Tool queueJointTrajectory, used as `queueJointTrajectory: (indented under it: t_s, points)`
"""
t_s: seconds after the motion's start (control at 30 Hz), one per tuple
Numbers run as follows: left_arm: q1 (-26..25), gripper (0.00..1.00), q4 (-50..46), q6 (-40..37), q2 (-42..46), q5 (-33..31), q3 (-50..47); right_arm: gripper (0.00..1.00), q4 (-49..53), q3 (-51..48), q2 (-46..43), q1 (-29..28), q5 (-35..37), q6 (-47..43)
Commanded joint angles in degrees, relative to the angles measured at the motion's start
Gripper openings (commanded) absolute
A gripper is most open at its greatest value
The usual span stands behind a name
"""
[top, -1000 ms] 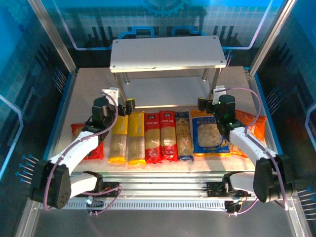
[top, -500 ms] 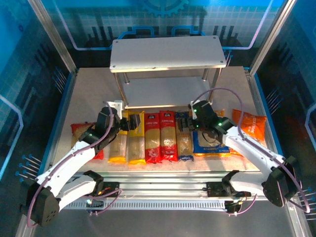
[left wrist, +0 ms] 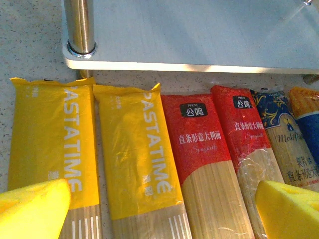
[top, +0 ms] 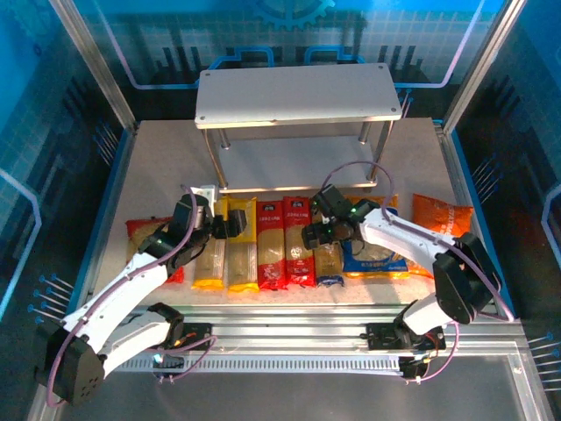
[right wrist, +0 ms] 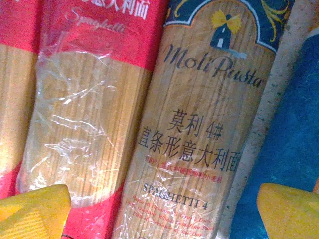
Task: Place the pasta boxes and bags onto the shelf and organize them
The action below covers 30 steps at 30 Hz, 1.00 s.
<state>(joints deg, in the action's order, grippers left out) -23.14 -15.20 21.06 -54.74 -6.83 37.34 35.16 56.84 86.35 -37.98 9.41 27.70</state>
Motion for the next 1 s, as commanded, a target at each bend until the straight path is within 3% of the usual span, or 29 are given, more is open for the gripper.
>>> queueJointTrajectory:
  t_s: [0.0, 0.47, 0.73, 0.97]
  points:
    - [-0.5, 0.96, -0.8, 0.5, 0.3, -0.4, -0.7, 0.97, 2.8, 1.9, 2.5, -0.6, 0.8, 1.9]
    - [-0.5, 0.96, 0.9, 0.7, -1.9, -0.1, -0.9, 0.97, 3.9, 2.6, 9.6, -0.6, 3.6, 2.6]
    - [-0.5, 0.96, 0.7, 0.7, -2.1, -0.1, -0.9, 0.97, 3.2, 2.0, 11.1, -0.6, 1.4, 3.0]
    - [-0.5, 0.96, 0.6, 0.6, -2.2, -0.1, -0.5, 0.92, 2.8, 1.1, 12.5, -0.4, 0.3, 3.0]
